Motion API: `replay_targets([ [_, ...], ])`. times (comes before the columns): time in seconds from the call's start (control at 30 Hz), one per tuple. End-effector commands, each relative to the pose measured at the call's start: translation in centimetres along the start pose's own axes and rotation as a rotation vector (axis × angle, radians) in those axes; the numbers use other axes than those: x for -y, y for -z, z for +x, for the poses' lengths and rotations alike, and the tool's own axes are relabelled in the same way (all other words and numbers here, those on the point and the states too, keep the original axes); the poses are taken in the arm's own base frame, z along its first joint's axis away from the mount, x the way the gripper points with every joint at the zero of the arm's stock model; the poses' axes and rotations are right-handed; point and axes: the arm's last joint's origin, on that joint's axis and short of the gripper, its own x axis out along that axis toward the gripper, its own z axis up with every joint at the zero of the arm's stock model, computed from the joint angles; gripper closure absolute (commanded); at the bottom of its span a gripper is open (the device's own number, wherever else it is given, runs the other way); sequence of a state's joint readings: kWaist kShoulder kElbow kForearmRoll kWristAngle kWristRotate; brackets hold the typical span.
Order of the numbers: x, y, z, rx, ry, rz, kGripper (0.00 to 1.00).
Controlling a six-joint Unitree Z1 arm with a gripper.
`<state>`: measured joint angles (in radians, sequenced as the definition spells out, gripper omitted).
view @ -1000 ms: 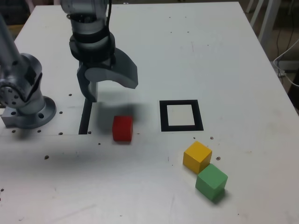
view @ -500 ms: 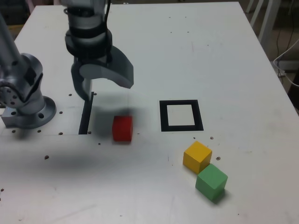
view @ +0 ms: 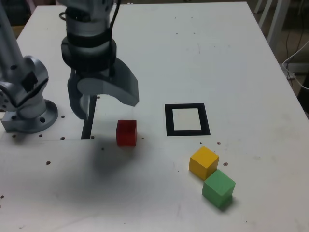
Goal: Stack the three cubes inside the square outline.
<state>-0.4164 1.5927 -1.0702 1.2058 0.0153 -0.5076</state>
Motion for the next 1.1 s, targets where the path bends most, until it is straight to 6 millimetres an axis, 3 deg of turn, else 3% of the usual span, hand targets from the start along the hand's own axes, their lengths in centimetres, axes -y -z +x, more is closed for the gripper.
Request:
replay_targets([
  [0.0,0.9,-0.7,-0.1,0.008,0.006,0.006,0.01],
  [0.2,2.0,-2.3,0.8,0.015,-0.012,0.001,0.02],
  [0.7,1.9,-4.8,4.2,-0.042,-0.034,-0.002,0.05],
  [1.07,2.1,-5.4,4.9,-0.045,-0.009,0.003,0.16],
])
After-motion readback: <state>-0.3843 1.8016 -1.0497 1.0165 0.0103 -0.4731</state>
